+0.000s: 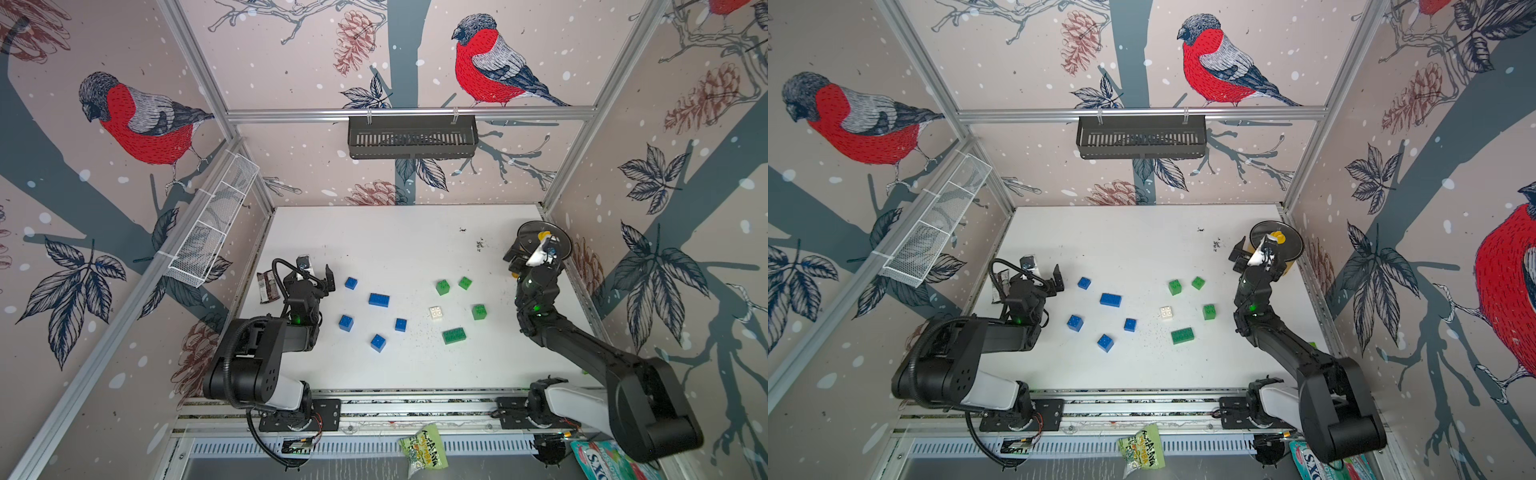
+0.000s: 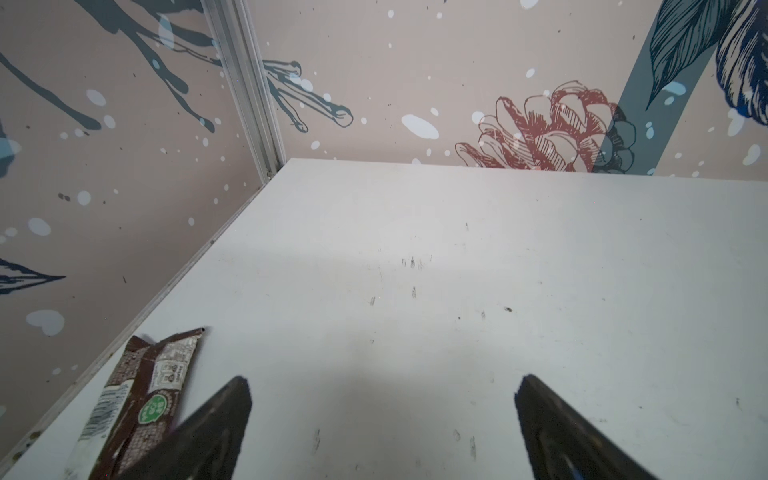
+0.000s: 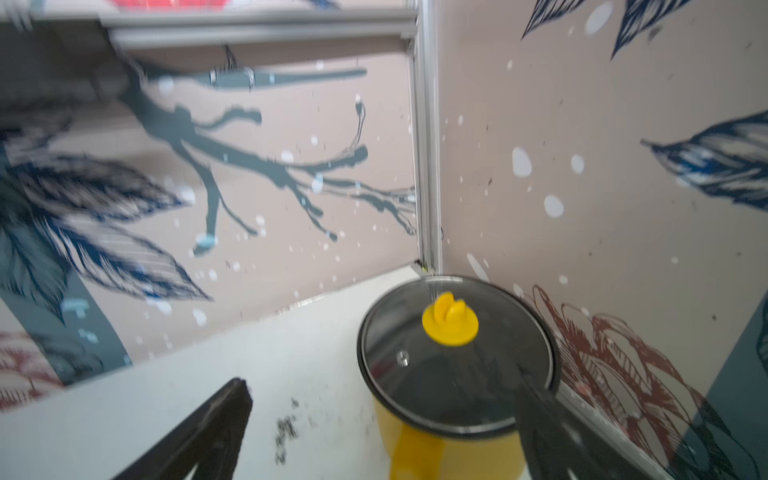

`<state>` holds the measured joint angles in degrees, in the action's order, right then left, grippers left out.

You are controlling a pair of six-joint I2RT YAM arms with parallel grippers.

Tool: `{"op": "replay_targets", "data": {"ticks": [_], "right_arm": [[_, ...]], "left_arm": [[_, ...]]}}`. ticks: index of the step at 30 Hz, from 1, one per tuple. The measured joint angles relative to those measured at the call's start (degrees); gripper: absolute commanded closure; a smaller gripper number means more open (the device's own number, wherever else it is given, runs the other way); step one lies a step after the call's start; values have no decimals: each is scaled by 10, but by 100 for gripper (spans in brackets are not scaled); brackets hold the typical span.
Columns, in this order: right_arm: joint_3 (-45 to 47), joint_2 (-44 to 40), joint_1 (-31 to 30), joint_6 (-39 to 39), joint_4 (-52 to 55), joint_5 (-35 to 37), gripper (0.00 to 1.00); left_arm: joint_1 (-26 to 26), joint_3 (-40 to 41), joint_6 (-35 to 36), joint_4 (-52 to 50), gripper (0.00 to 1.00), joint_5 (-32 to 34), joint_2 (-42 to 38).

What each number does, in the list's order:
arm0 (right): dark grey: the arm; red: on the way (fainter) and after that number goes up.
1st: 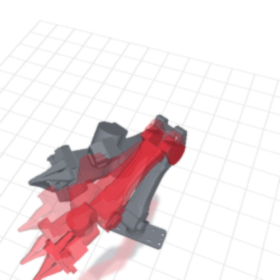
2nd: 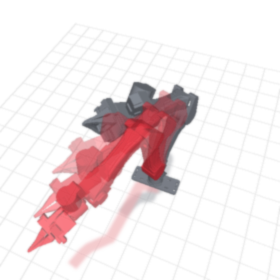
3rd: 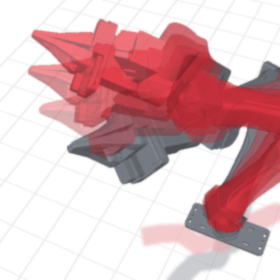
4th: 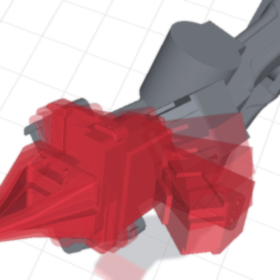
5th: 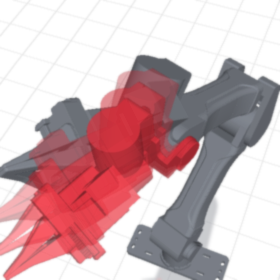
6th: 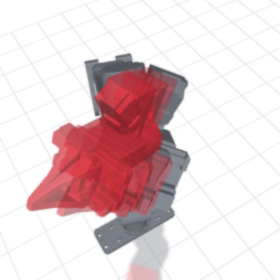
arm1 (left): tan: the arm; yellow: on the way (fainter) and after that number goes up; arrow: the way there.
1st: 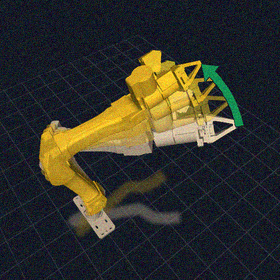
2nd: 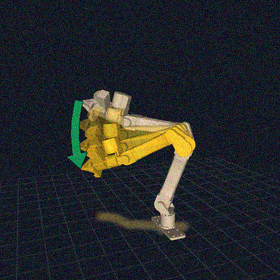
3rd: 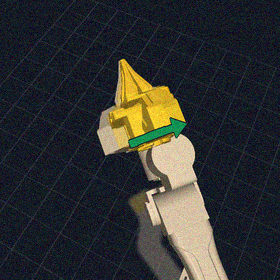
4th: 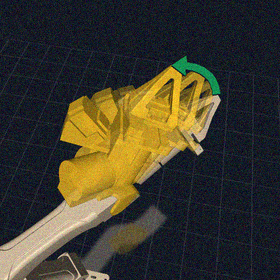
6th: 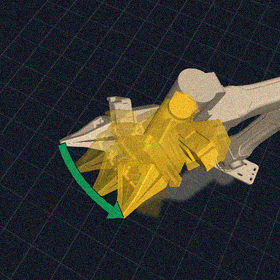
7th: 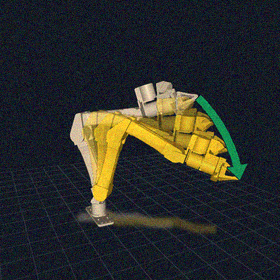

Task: Assemble the letter h with lego
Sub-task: Adjust the lego brick at the center of the board.

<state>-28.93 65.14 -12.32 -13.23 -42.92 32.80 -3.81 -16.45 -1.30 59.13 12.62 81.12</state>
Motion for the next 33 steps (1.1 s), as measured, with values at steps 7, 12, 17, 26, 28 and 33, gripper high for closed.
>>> {"op": "replay_targets", "data": {"ticks": [7, 12, 17, 26, 28, 33], "right_arm": [[-57, -74, 67, -254, 239, -101, 0], [-61, -98, -50, -253, 279, -100, 1], [-101, -90, -160, -221, 315, -45, 0], [-144, -31, -230, -198, 416, -64, 1], [-146, -13, -243, -196, 428, -92, 0], [-152, 24, -289, -184, 437, -115, 0]], "left_arm": [[-1, -146, -108, -219, 1, 28, -135], [-20, -236, -221, -373, 1, 23, -163], [-24, -240, -328, -480, 2, 46, -184], [-26, -257, -393, -614, 2, 4, -212], [-26, -244, -394, -627, 2, -14, -219], [-26, -229, -398, -661, 2, -63, -224]]}}
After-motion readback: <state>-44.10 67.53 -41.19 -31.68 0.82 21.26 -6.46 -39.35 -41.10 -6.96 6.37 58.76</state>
